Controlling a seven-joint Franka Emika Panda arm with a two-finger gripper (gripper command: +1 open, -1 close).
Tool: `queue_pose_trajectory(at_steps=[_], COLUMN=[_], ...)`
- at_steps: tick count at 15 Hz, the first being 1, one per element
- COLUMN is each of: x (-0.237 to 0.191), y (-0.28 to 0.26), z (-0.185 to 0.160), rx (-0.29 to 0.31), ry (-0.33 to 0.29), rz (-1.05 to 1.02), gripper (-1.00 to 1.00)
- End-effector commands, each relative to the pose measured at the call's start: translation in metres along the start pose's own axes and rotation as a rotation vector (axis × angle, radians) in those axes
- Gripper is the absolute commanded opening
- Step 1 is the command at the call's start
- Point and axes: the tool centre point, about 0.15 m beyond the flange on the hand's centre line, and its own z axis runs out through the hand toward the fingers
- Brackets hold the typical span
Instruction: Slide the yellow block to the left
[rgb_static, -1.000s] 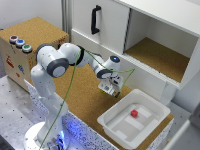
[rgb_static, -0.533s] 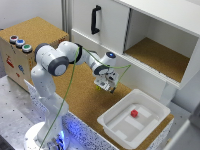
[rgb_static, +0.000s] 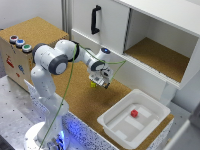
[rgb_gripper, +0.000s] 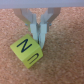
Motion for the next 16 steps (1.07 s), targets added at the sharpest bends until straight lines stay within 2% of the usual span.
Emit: queue_pose_trajectory(at_steps=[1, 4, 10, 16], x=[0.018, 0.013, 0.013, -0.016], y=[-0.033, -0.044, -0.016, 0.026], z=[0.006, 0.003, -0.017, -0.011], rx=[0.033, 0.03, -0.027, -0.049], ry=[-0.087, -0.095, 0.036, 0.11], rz=[0.005, -0.013, 0.021, 0.07], gripper=[-1.0, -1.0, -1.0, -1.0])
